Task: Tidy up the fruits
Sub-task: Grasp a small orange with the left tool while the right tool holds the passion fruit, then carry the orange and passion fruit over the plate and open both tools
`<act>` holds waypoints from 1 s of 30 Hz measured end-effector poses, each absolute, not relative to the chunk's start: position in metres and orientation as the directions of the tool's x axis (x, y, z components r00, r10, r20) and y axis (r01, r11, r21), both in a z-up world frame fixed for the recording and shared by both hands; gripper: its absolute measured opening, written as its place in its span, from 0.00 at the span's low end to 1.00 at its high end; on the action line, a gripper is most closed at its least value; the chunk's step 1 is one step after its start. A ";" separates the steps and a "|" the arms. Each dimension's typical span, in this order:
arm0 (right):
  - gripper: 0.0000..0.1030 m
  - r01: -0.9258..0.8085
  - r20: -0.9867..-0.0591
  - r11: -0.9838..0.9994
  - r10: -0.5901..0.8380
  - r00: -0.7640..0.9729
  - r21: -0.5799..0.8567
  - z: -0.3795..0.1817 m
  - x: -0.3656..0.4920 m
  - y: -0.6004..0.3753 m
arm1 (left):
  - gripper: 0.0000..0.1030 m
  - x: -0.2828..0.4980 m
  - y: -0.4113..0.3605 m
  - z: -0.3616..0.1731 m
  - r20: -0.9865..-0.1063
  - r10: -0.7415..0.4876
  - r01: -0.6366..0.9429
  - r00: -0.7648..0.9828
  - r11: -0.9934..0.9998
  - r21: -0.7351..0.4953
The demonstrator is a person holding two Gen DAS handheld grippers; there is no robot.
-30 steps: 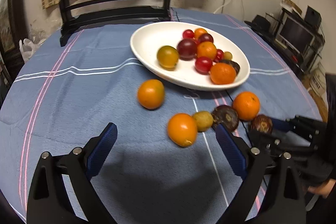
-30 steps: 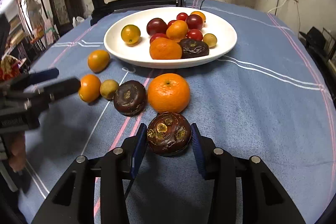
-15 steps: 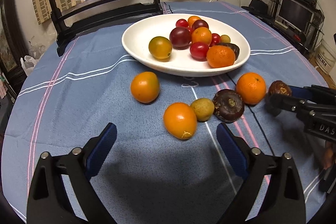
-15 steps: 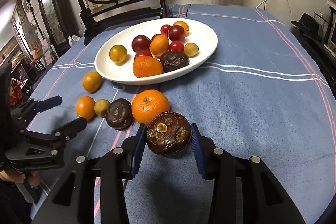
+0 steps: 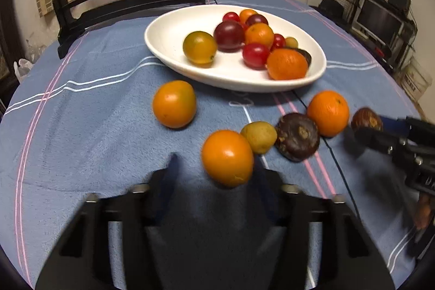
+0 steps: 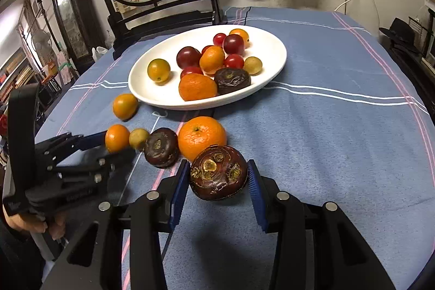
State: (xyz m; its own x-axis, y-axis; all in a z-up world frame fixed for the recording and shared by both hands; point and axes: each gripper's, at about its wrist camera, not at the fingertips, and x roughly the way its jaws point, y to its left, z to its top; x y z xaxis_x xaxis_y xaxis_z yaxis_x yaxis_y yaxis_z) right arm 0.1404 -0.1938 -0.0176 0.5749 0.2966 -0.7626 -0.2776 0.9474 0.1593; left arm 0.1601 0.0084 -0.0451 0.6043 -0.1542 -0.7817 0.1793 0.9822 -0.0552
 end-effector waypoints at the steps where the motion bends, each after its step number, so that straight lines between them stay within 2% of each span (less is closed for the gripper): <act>1: 0.42 -0.278 -0.764 0.947 0.296 0.573 0.159 -0.018 0.140 -0.193 | 0.33 0.160 0.009 -0.044 -0.779 -0.156 0.178 0.607 0.982 -0.059; 7: 0.42 -0.274 -0.764 0.948 0.294 0.574 0.159 -0.018 0.141 -0.193 | 0.33 0.152 0.005 -0.037 -0.765 -0.139 0.183 0.629 0.983 -0.027; 17: 0.42 -0.289 -0.723 0.946 0.301 0.622 0.146 -0.010 0.139 -0.194 | 0.33 0.147 0.007 -0.014 -0.736 -0.154 0.174 0.660 0.984 -0.050; 22: 0.42 -0.286 -0.677 0.941 0.330 0.658 0.181 0.012 0.137 -0.195 | 0.33 0.147 0.013 0.018 -0.703 -0.195 0.177 0.684 0.979 -0.099; 30: 0.42 -0.351 -0.626 0.924 0.364 0.690 0.151 0.053 0.163 -0.170 | 0.33 0.194 0.022 0.052 -0.681 -0.158 0.107 0.715 0.987 -0.117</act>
State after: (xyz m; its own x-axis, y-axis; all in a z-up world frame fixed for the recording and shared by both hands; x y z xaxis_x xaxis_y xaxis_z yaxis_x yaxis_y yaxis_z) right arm 0.1631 -0.1695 0.0534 0.6895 0.3640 -0.6261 -0.3505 0.9243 0.1513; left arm 0.1937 0.0223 0.0515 0.7154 -0.1581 -0.6805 0.1073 0.9874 -0.1166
